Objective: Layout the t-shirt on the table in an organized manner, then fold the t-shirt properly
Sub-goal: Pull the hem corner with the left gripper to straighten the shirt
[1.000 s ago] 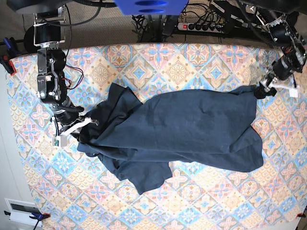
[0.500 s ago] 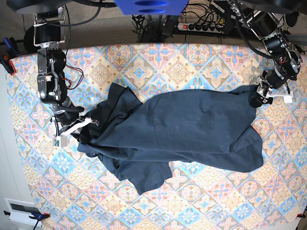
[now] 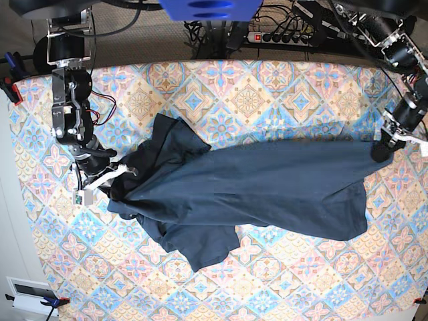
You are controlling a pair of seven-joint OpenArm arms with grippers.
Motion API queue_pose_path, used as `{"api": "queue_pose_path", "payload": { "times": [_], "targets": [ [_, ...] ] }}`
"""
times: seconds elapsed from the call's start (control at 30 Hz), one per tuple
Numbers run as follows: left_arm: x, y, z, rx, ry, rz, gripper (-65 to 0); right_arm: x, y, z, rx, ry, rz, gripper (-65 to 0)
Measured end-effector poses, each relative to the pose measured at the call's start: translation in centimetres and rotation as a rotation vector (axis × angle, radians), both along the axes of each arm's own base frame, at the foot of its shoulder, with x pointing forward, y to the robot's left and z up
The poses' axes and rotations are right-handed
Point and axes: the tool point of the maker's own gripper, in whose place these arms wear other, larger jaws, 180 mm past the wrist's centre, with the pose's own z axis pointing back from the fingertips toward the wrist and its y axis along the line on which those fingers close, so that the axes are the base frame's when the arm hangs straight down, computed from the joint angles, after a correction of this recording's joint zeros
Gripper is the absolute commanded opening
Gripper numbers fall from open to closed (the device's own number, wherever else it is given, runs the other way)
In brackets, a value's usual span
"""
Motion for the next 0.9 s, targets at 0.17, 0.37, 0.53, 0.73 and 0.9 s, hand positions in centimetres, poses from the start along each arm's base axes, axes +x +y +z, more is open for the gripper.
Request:
{"api": "queue_pose_path", "payload": {
  "times": [0.17,0.37,0.53,0.73,0.9],
  "targets": [
    [-1.8,0.5,0.5,0.034,0.021,-0.026,-65.0,0.0,-0.1,-0.1,-0.001,0.002,-0.001,-64.7],
    [-6.7,-0.2,-3.6,0.023,0.206,-0.060,-65.0,-0.1,0.0,-0.1,0.001,0.005,-0.001,-64.7],
    [-9.1,0.2,-5.3,0.055,0.308,-0.067,-53.1,-0.1,0.0,-0.2,0.000,0.007,0.001,-64.7],
    [-11.8,2.8,-9.6,0.136,0.509,-0.004,-44.6,-0.1,0.0,-0.1,0.000,0.006,0.001,-64.6],
    [-10.1,4.1,-8.7,0.195,0.484,0.008,-38.1,-0.1,0.1,-0.2,0.000,0.008,0.003,-64.5]
  ]
}}
